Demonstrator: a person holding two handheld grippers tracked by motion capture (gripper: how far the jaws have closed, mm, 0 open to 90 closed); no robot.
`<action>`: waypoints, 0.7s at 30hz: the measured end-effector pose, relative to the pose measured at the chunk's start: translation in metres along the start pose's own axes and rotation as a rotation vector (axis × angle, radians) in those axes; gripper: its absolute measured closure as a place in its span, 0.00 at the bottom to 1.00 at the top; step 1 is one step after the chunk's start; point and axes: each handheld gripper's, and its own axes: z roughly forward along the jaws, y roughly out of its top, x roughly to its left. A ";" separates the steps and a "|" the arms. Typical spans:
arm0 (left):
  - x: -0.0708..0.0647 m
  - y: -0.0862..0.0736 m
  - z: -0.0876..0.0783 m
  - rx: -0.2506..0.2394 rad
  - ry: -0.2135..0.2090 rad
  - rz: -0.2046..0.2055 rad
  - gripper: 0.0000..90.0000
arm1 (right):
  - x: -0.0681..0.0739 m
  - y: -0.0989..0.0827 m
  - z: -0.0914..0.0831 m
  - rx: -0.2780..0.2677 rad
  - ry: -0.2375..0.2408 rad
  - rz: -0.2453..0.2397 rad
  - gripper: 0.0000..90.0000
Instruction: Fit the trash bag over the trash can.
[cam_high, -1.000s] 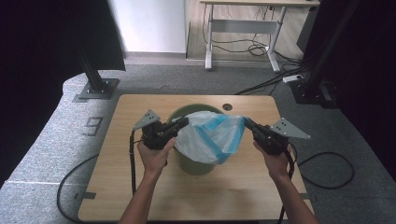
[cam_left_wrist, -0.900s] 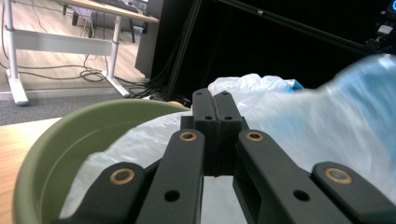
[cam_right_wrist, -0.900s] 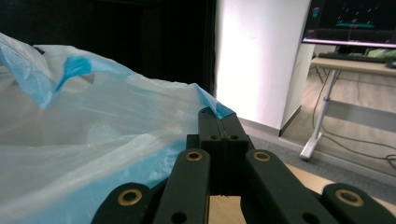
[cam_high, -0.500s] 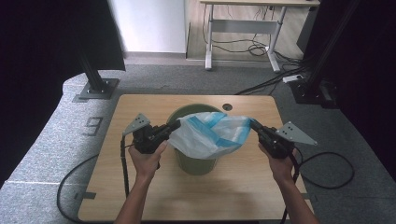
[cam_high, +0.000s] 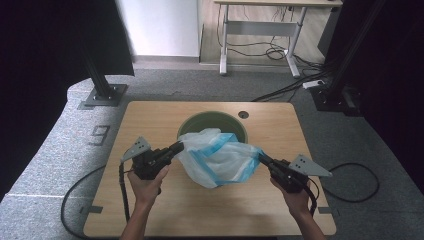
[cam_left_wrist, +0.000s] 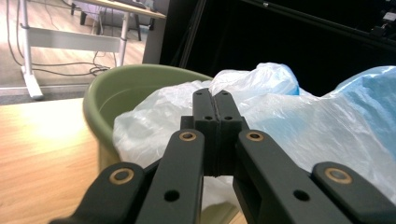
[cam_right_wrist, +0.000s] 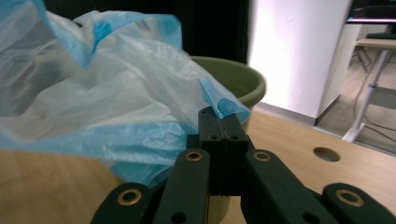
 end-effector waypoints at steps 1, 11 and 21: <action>0.001 -0.001 -0.001 -0.001 0.003 -0.004 1.00 | 0.002 -0.003 -0.001 0.011 0.010 0.002 0.99; 0.012 -0.007 -0.008 -0.018 0.031 -0.034 1.00 | 0.020 -0.033 -0.002 0.088 0.060 0.022 0.99; 0.014 -0.006 -0.012 -0.017 0.043 -0.036 1.00 | -0.011 -0.023 -0.027 -0.010 0.011 0.118 0.81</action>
